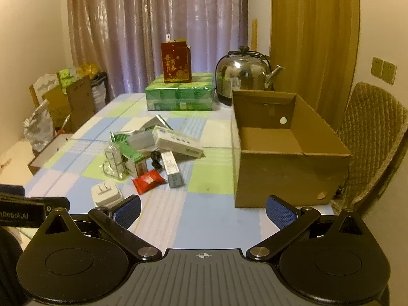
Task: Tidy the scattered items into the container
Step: 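Move both grippers toward the scattered items on the table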
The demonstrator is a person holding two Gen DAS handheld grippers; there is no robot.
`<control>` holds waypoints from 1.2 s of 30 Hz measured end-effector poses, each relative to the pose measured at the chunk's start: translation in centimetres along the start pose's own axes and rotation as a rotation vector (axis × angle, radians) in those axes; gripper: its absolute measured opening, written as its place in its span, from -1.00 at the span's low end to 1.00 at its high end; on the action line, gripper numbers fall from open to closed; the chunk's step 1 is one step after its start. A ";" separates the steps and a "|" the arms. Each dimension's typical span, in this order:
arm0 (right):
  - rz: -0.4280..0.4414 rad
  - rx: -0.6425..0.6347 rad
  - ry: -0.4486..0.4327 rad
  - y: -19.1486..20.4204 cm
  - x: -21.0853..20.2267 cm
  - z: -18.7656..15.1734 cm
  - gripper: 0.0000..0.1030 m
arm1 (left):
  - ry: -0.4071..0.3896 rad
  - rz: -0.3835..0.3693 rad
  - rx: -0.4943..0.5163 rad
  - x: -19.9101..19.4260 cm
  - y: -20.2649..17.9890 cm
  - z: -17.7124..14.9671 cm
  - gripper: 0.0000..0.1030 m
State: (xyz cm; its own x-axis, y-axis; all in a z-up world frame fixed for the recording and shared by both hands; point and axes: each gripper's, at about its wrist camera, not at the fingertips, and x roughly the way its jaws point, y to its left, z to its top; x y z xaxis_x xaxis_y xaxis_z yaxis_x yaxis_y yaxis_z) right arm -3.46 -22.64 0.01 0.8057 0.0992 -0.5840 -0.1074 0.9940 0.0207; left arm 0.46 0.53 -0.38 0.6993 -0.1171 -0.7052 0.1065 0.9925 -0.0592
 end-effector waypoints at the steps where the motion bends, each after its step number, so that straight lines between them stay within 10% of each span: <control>1: -0.008 -0.003 0.005 0.0 0.0 0.0 0.97 | 0.001 -0.006 -0.003 0.1 0.0 0.0 0.98; 36: 0.032 -0.007 0.092 0.2 3.6 0.3 0.97 | 0.037 -0.058 -0.047 2.9 1.3 0.6 0.98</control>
State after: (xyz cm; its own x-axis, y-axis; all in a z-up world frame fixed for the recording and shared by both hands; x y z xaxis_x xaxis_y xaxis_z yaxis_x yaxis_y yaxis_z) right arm -0.42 -22.04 -1.89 0.7447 0.1264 -0.6553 -0.1367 0.9900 0.0355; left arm 3.08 1.42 -2.10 0.6658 -0.1745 -0.7255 0.1126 0.9846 -0.1335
